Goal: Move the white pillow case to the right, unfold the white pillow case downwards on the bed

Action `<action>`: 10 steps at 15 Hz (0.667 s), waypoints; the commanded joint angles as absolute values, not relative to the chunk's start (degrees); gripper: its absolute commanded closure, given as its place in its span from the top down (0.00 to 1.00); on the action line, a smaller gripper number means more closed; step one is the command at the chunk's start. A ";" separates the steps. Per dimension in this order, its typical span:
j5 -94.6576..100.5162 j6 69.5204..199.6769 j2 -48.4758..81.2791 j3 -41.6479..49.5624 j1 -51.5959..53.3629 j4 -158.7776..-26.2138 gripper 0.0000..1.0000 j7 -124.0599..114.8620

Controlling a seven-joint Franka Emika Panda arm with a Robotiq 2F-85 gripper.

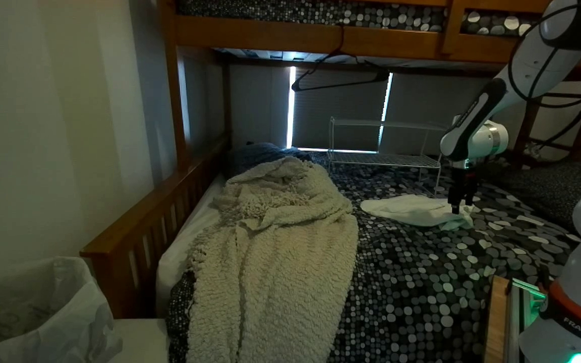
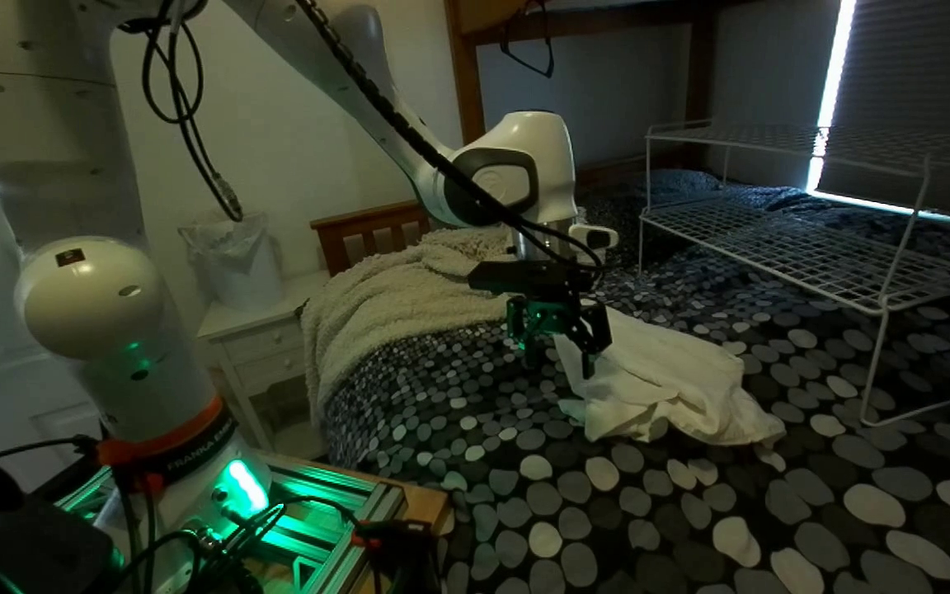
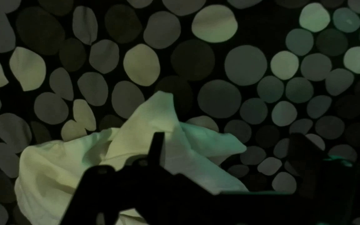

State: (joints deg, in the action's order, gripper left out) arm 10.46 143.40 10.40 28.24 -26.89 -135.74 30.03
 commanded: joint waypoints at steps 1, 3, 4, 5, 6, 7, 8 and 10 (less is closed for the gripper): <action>10.92 143.22 9.74 26.99 -27.94 -135.74 1.00 29.55; 10.90 143.21 9.34 27.02 -27.91 -135.76 1.00 29.55; 10.89 143.20 9.24 27.03 -27.90 -135.79 1.00 29.55; 10.36 145.36 10.62 26.81 -28.06 -134.82 1.00 29.40; 9.60 146.41 12.40 26.72 -28.42 -133.21 1.00 29.17; 8.87 147.87 13.59 26.63 -28.86 -132.23 1.00 29.08; 6.41 149.33 15.23 26.11 -29.73 -130.59 1.00 29.11; 5.07 149.44 17.74 25.96 -31.01 -127.76 1.00 27.70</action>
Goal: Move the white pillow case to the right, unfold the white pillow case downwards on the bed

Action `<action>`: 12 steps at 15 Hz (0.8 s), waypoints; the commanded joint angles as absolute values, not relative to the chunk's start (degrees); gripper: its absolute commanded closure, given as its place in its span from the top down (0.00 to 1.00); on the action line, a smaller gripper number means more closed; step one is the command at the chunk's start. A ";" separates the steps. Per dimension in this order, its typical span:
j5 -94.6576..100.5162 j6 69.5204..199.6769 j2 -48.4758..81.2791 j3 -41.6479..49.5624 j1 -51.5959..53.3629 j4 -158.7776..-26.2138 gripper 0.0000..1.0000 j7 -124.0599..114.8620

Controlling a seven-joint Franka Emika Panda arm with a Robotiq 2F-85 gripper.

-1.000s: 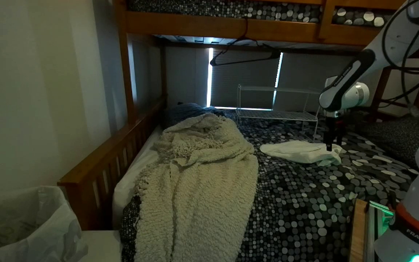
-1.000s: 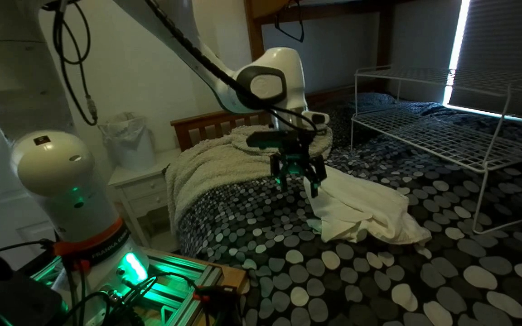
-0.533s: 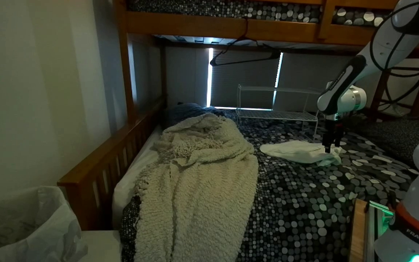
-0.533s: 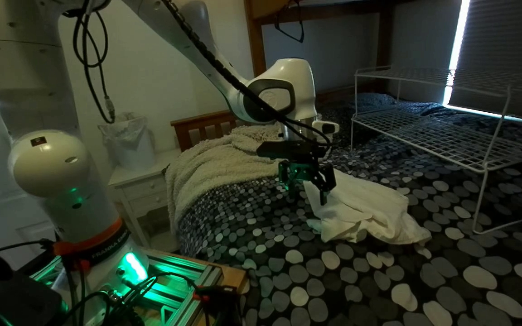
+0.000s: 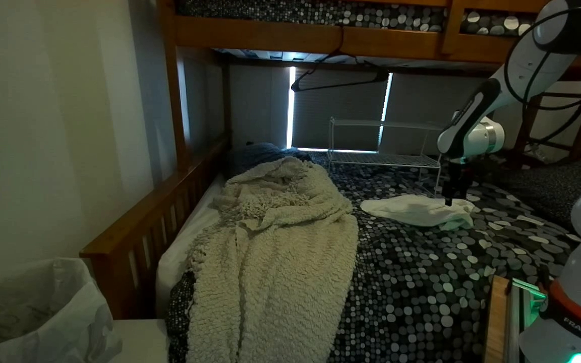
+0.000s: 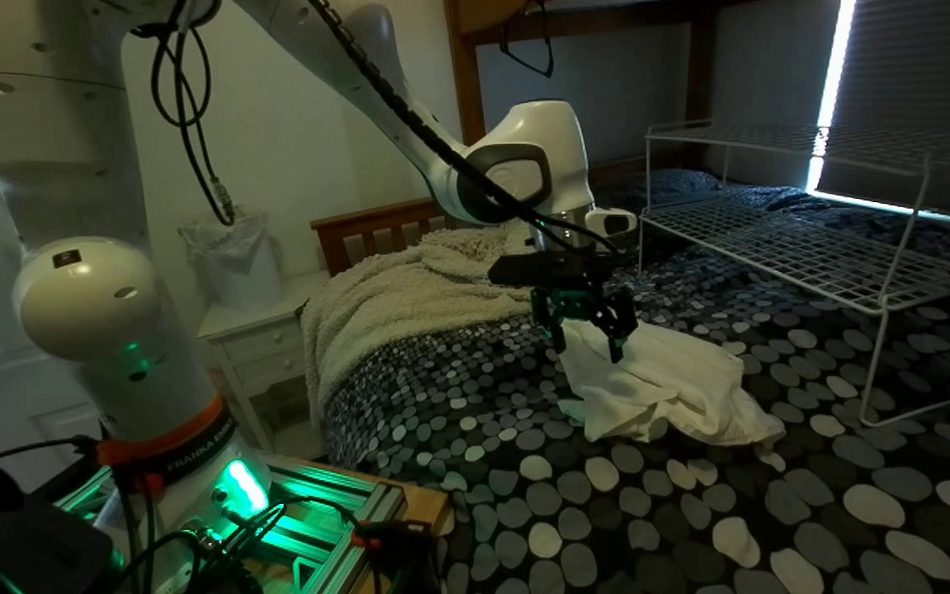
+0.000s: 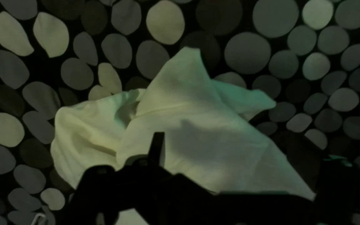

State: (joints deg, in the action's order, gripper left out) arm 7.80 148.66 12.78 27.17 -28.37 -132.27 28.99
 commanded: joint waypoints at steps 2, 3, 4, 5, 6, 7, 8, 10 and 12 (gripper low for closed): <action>5.57 148.73 20.35 26.00 -32.03 -125.39 1.00 26.28; 5.93 148.66 21.58 26.05 -32.44 -124.36 1.00 25.36; 5.26 148.79 22.72 25.42 -33.27 -123.32 1.00 25.26; 5.04 148.46 23.67 25.02 -33.91 -122.54 1.00 24.65; 4.51 148.47 24.77 24.28 -34.82 -121.54 1.00 24.64; 3.25 148.79 25.80 23.06 -36.03 -120.55 1.00 24.93; 1.61 149.01 26.76 21.61 -37.37 -119.43 1.00 25.28; -0.84 148.88 28.53 18.91 -39.51 -117.49 1.00 25.64; -1.03 149.30 30.02 17.82 -40.40 -116.03 1.00 24.39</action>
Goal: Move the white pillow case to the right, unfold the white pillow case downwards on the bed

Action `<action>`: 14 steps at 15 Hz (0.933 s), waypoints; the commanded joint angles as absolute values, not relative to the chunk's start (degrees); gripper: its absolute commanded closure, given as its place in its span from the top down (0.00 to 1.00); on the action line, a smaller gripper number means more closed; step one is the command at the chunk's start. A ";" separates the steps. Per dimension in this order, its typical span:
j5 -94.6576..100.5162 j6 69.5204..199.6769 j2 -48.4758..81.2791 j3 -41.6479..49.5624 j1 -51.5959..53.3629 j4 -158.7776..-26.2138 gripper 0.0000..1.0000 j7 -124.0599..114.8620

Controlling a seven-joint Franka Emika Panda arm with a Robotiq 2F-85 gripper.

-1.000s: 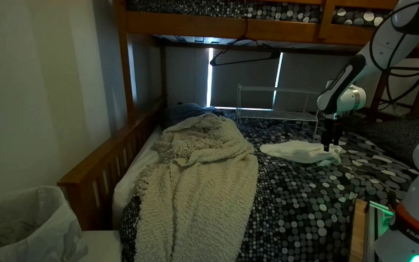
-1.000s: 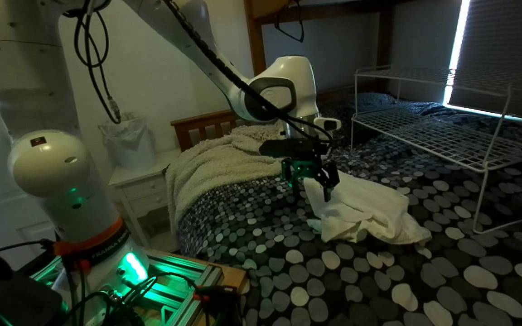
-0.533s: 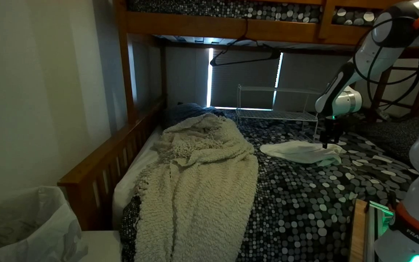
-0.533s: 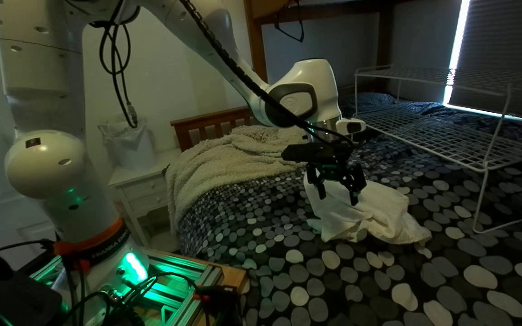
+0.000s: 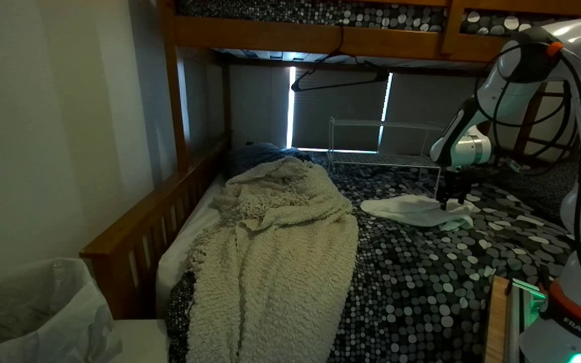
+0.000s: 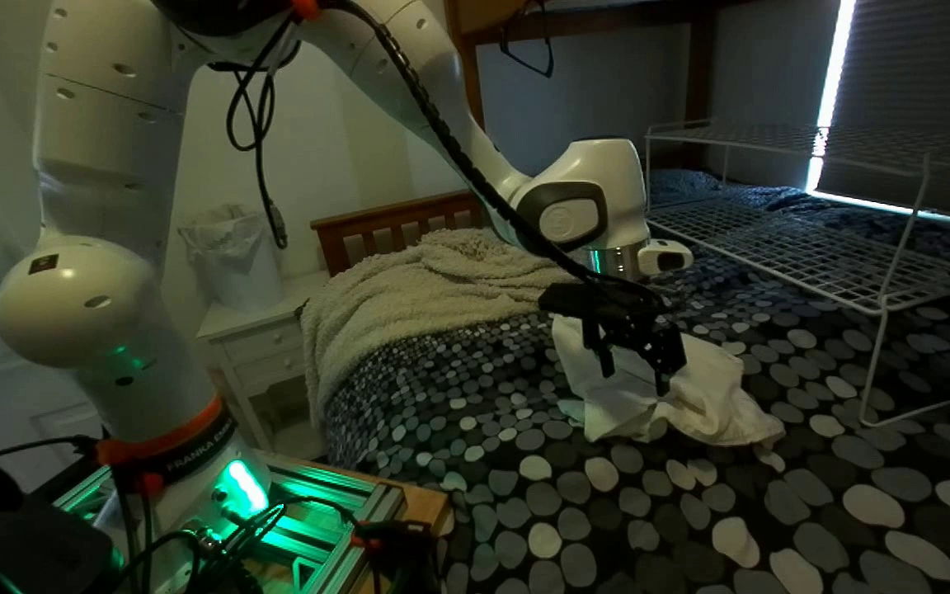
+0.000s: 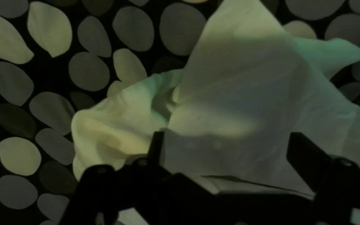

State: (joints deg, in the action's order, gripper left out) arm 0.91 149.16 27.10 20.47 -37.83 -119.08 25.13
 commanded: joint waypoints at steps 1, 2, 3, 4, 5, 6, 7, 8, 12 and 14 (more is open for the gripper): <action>-1.20 149.16 30.57 17.15 -41.00 -115.29 1.00 24.31; -1.02 148.99 31.30 16.79 -41.36 -114.35 1.00 24.00; -0.62 148.90 31.70 16.71 -41.56 -113.91 1.00 23.58; 0.11 148.46 32.30 16.92 -41.48 -113.18 1.00 22.85; 0.49 148.19 32.81 17.13 -41.41 -112.70 1.00 22.12; 0.76 147.85 33.07 17.32 -41.40 -112.28 1.00 21.73; 0.85 147.83 33.33 17.33 -41.48 -112.09 1.00 21.47; 0.97 147.25 33.52 17.40 -41.48 -111.77 1.00 21.09; 1.73 145.56 34.29 18.03 -41.21 -110.88 1.00 19.54; 1.56 144.93 34.47 17.97 -41.40 -110.60 1.00 19.31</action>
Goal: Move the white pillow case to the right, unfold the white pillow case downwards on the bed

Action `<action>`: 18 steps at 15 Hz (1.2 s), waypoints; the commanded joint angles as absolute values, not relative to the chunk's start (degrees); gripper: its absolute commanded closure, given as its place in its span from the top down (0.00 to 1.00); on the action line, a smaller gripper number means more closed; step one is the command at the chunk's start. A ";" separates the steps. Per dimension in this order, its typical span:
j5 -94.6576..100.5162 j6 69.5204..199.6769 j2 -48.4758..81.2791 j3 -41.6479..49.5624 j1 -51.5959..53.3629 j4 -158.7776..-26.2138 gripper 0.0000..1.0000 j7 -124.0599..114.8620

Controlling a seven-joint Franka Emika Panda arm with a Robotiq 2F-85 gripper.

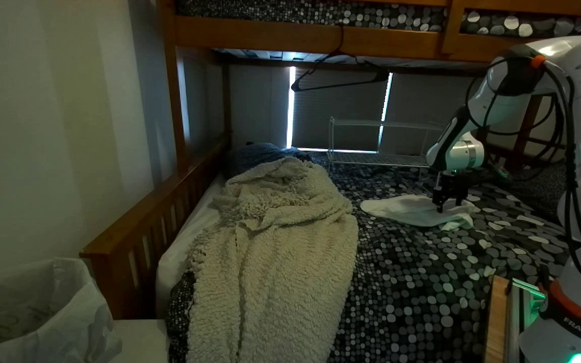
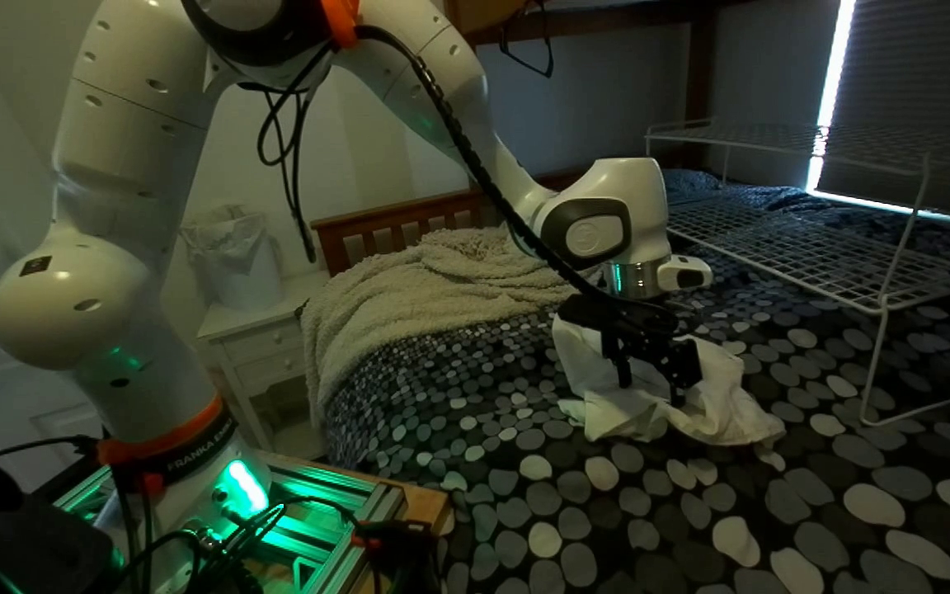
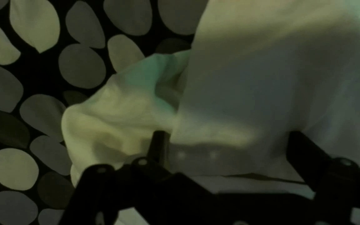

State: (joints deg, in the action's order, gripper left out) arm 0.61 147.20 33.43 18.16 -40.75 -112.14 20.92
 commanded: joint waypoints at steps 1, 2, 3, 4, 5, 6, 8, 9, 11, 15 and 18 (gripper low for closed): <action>1.31 144.40 34.54 17.73 -41.59 -110.42 1.00 19.39; 0.03 144.80 34.41 16.46 -42.56 -110.36 1.00 20.63; -0.82 145.34 34.43 15.73 -43.07 -110.28 1.00 20.88; -2.04 144.82 34.20 14.47 -43.97 -110.23 1.00 21.74; -2.98 145.28 34.21 13.47 -44.66 -110.13 1.00 22.06; -4.20 145.27 34.06 12.19 -45.57 -110.10 1.00 22.72; -5.67 144.46 33.96 10.47 -46.71 -109.96 1.00 23.56; -6.15 144.38 33.88 9.83 -47.16 -109.96 1.00 23.96; -6.63 143.83 33.48 8.88 -47.90 -110.07 0.72 24.58; -5.47 142.41 31.88 9.47 -47.87 -110.69 0.42 24.25; -2.25 138.46 29.22 12.23 -46.36 -112.20 0.18 23.05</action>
